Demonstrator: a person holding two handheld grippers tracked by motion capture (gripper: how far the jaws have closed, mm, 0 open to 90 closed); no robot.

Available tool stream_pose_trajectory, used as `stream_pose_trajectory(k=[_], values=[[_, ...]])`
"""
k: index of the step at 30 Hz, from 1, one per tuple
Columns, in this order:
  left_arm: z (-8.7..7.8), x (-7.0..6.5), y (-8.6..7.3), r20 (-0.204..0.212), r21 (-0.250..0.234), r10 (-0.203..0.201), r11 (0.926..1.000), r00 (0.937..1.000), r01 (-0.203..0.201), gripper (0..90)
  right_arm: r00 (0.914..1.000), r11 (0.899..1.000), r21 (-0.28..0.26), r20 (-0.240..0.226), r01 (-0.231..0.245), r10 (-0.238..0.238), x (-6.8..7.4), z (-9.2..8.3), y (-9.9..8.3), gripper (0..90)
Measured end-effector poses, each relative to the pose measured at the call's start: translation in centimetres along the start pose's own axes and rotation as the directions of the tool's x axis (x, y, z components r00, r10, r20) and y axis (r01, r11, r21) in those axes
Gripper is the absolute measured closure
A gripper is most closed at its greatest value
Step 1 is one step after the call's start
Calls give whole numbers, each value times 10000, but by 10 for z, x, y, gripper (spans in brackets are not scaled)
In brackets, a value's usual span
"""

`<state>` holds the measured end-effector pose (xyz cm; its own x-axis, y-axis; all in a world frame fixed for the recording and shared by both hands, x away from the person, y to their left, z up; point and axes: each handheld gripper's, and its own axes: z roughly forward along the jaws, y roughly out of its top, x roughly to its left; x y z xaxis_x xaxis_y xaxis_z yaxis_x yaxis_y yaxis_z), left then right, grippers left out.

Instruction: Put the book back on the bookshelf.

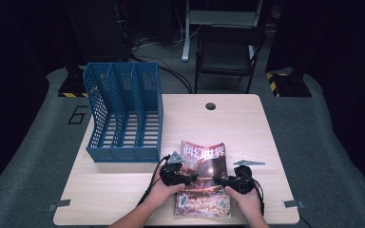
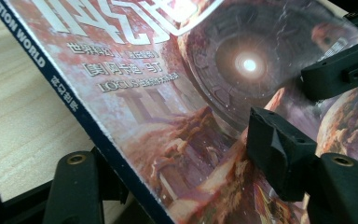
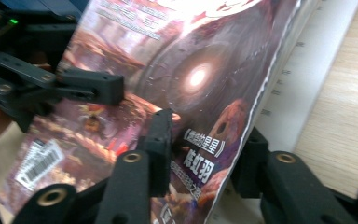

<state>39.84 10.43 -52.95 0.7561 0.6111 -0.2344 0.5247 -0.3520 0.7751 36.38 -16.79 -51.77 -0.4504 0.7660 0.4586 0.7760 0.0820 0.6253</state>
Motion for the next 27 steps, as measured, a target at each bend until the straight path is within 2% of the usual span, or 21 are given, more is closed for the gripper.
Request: stream_pose_trajectory(k=[7,9,11,14,15,17,23,24,25,26,27], values=[[0,2,0,-114,-90,-229,9997,9997,228,417,9998,9996,216,119,-183,181,-7,-5,1,595],[0,2,0,-107,-96,-263,9996,9996,262,426,9989,9983,344,21,-472,472,-8,-7,1,596],[0,3,1,-89,-119,-264,9996,9996,263,429,9994,9987,380,-51,-349,351,-11,-7,2,599],[0,4,1,-67,-43,-285,9996,9996,285,438,9986,9975,481,-105,-518,523,-11,-7,2,599],[0,4,1,-61,-145,-427,9990,9991,426,448,9987,9975,517,-154,-483,491,-12,-7,2,596],[0,6,2,-48,-40,-492,9988,9988,491,468,9980,9966,610,-260,-552,569,-13,-7,3,591],[-3,8,7,101,240,-1306,9912,9914,1304,559,9972,9956,718,-396,-608,638,-16,-7,3,665],[-5,9,8,120,281,-1187,9926,9929,1184,575,9971,9958,697,-439,-586,618,-17,-7,3,672],[-5,7,9,79,177,-1344,9908,9909,1342,588,9962,9953,704,-509,-664,701,-18,-7,3,679],[-7,8,10,146,296,-1223,9921,9924,1218,600,9941,9928,788,-543,-900,944,-17,-7,3,690],[-9,8,12,218,361,-1202,9922,9925,1194,622,9937,9931,722,-577,-922,965,-17,-7,3,708]])
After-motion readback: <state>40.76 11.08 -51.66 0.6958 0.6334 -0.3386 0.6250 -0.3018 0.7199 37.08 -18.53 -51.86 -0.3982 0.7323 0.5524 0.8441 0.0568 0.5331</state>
